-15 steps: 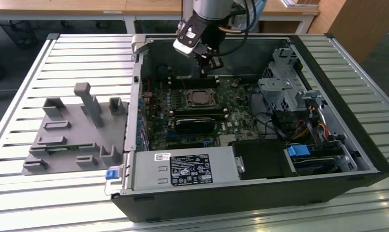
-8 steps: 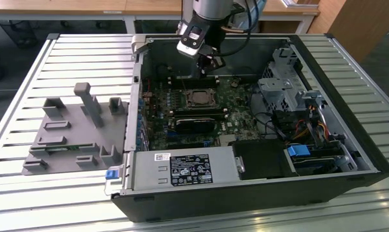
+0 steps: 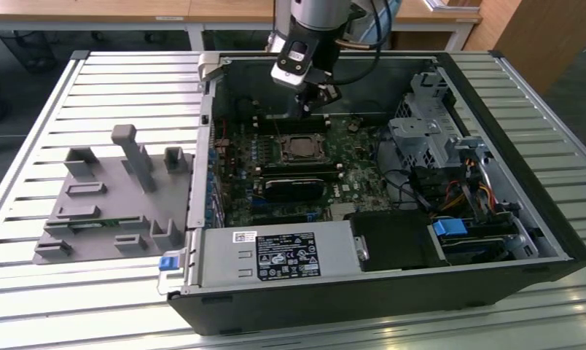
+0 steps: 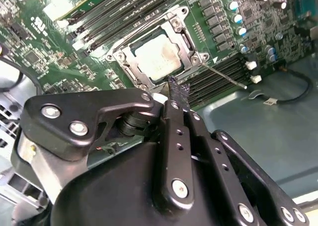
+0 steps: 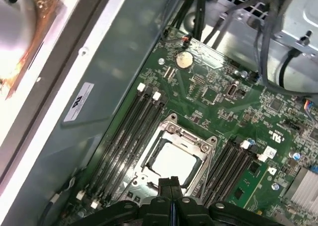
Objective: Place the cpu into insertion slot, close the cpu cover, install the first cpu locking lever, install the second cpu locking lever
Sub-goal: 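Install the first cpu locking lever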
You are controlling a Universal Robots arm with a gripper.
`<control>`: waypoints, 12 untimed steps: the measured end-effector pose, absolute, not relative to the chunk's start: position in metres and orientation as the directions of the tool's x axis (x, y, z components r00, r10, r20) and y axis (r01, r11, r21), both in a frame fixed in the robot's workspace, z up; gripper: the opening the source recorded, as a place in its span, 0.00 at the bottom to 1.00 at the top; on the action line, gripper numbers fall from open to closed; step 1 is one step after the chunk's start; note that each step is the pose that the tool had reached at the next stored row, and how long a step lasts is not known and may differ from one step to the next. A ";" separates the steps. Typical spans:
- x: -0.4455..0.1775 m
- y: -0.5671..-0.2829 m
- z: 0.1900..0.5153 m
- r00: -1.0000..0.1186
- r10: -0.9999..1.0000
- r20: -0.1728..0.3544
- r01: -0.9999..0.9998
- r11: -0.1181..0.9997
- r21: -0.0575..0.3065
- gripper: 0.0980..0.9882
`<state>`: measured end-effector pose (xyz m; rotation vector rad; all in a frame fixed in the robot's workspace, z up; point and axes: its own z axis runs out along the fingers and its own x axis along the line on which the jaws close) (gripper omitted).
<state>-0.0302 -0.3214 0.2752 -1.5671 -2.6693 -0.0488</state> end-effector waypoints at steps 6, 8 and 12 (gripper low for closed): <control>-0.030 -0.321 0.275 -0.555 0.830 0.056 0.831 0.556 0.004 0.01; -0.030 -0.321 0.275 -0.583 0.811 0.056 0.812 0.584 0.004 0.01; -0.030 -0.321 0.275 -0.635 0.770 0.055 0.772 0.636 0.004 0.01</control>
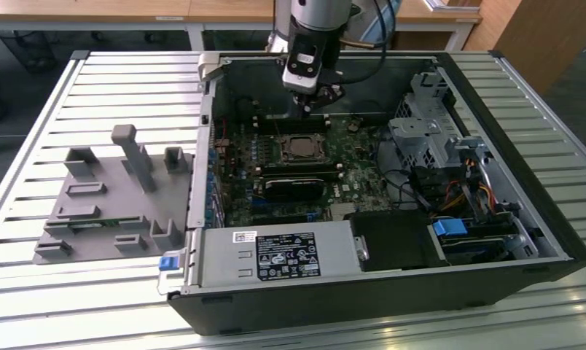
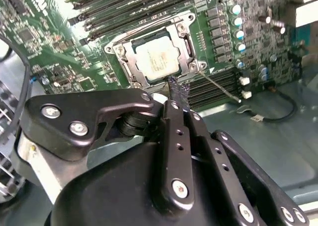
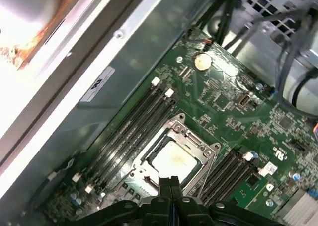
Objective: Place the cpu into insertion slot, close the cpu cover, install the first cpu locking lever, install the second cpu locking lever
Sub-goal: 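Install the first cpu locking lever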
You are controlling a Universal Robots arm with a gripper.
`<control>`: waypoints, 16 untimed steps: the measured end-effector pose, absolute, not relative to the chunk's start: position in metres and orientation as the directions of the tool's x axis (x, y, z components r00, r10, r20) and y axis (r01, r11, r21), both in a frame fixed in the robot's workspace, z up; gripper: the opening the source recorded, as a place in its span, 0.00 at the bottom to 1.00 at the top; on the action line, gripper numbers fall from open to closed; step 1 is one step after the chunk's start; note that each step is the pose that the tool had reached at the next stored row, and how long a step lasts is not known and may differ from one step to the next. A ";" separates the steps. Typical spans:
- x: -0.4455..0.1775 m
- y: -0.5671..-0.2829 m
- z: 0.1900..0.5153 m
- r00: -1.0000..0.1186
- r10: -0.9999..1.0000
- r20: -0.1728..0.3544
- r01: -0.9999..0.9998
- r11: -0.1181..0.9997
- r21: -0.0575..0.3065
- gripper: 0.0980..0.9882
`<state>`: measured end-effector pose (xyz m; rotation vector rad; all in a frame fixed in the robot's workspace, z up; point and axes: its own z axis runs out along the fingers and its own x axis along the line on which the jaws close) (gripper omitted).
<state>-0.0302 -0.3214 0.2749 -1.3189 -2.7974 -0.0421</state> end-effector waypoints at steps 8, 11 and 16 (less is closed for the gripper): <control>-0.030 -0.321 0.275 -0.720 0.692 0.056 0.693 0.721 0.004 0.01; -0.030 -0.321 0.275 -0.739 0.672 0.056 0.673 0.740 0.004 0.01; -0.030 -0.321 0.275 -0.772 0.633 0.056 0.634 0.773 0.004 0.01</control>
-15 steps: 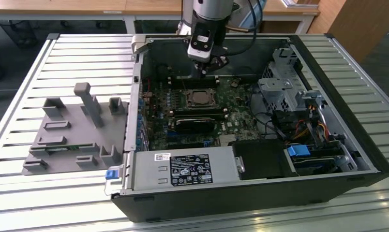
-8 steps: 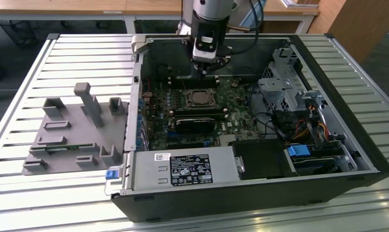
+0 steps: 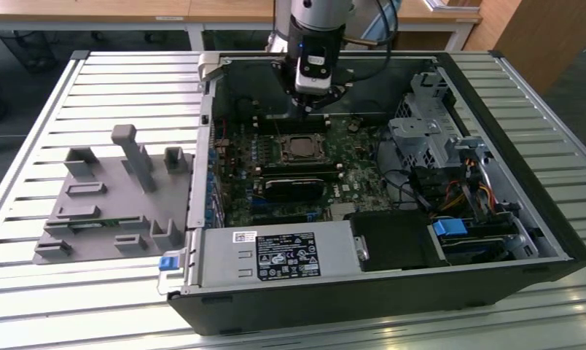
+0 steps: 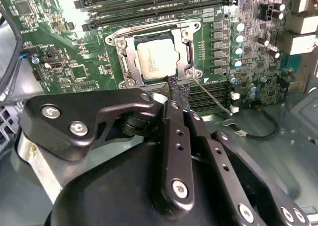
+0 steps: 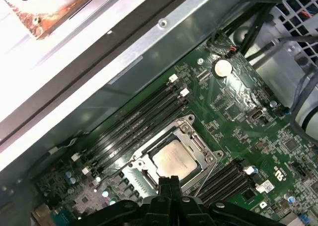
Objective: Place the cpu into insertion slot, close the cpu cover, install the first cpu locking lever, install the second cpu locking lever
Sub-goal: 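Install the first cpu locking lever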
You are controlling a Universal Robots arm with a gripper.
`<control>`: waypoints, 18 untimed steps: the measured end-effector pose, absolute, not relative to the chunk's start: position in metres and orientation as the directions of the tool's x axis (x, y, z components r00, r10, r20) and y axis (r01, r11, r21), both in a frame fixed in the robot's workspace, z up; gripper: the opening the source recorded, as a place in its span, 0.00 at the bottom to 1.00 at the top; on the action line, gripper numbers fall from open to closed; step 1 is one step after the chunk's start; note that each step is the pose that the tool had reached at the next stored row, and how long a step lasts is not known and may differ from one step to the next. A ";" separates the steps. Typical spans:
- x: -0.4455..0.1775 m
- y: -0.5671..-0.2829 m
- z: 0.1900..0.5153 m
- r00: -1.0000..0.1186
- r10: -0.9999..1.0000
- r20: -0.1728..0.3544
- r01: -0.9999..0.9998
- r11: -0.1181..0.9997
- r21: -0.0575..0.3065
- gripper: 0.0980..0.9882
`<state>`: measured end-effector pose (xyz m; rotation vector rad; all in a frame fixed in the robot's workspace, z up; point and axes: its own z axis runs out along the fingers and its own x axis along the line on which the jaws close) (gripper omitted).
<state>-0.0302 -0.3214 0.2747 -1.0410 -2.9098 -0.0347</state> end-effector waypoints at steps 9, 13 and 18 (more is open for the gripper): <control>-0.030 -0.321 0.275 -0.831 0.553 0.056 0.554 0.832 0.004 0.01; -0.030 -0.321 0.275 -0.858 0.511 0.056 0.512 0.859 0.004 0.01; -0.030 -0.321 0.274 -0.894 0.444 0.055 0.445 0.896 0.004 0.01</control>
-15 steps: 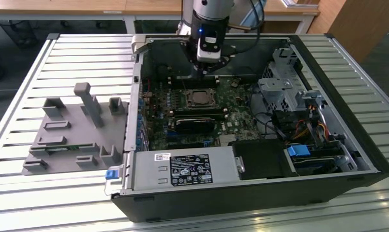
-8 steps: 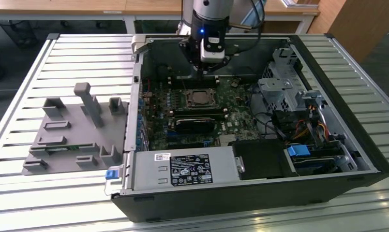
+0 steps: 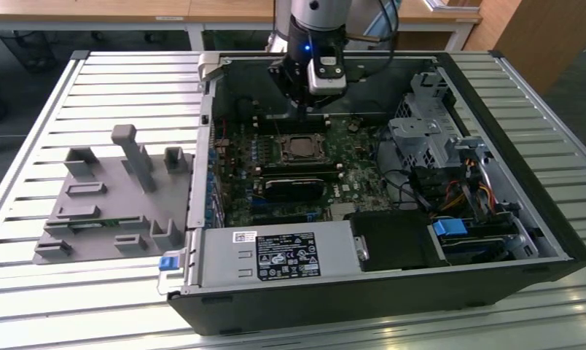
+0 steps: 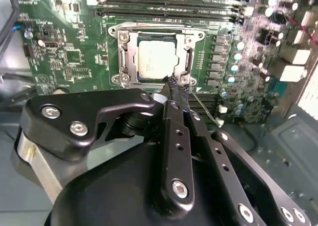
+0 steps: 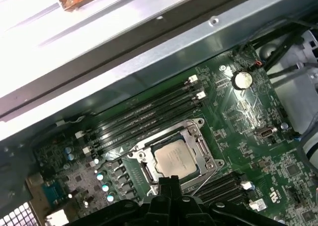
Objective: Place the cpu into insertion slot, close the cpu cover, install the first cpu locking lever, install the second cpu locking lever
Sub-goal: 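Install the first cpu locking lever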
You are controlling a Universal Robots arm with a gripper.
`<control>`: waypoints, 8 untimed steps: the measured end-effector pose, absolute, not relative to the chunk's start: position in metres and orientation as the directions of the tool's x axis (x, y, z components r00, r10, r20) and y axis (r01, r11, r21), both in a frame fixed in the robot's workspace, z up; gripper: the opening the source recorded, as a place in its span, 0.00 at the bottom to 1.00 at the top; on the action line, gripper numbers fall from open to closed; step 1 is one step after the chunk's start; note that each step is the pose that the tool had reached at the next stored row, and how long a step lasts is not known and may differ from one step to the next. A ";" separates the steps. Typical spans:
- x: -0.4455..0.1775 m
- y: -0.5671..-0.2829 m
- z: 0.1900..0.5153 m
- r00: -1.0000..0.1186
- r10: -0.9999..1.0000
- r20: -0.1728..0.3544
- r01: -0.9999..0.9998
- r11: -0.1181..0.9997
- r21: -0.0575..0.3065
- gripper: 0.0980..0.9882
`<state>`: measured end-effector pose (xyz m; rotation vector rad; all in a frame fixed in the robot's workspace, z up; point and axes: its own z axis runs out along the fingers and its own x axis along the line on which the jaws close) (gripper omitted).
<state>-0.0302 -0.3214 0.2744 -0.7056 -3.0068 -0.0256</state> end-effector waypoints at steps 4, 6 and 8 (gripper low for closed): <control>-0.030 -0.321 0.274 -0.909 0.414 0.045 0.415 0.910 0.009 0.01; -0.030 -0.321 0.274 -0.914 0.404 0.036 0.405 0.914 0.013 0.01; -0.030 -0.321 0.274 -0.923 0.384 0.033 0.385 0.923 0.017 0.01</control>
